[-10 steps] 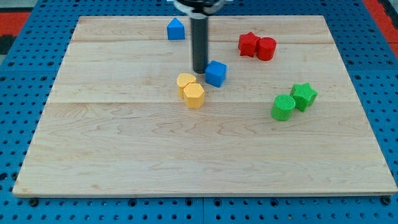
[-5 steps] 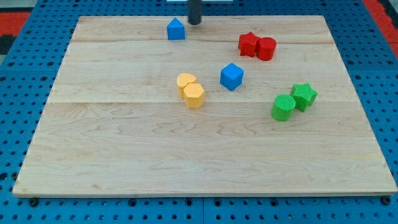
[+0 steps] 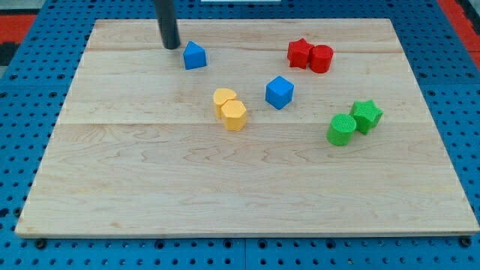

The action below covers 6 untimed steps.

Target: Slide the blue triangle towards the center of the board

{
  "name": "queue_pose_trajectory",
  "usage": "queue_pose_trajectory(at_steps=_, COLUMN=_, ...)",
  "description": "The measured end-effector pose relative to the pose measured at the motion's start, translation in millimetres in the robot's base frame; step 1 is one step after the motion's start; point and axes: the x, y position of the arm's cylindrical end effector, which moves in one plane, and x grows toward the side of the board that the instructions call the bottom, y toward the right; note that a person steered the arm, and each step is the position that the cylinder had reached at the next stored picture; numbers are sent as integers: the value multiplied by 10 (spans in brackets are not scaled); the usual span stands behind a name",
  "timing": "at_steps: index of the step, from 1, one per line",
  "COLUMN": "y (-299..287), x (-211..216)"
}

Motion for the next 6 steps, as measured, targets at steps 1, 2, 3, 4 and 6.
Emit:
queue_pose_trajectory(at_steps=1, y=625, x=164)
queue_pose_trajectory(at_steps=2, y=596, x=256)
queue_pose_trajectory(at_steps=3, y=4, x=184)
queue_pose_trajectory(at_steps=4, y=-419, x=210)
queue_pose_trajectory(at_steps=6, y=520, x=563)
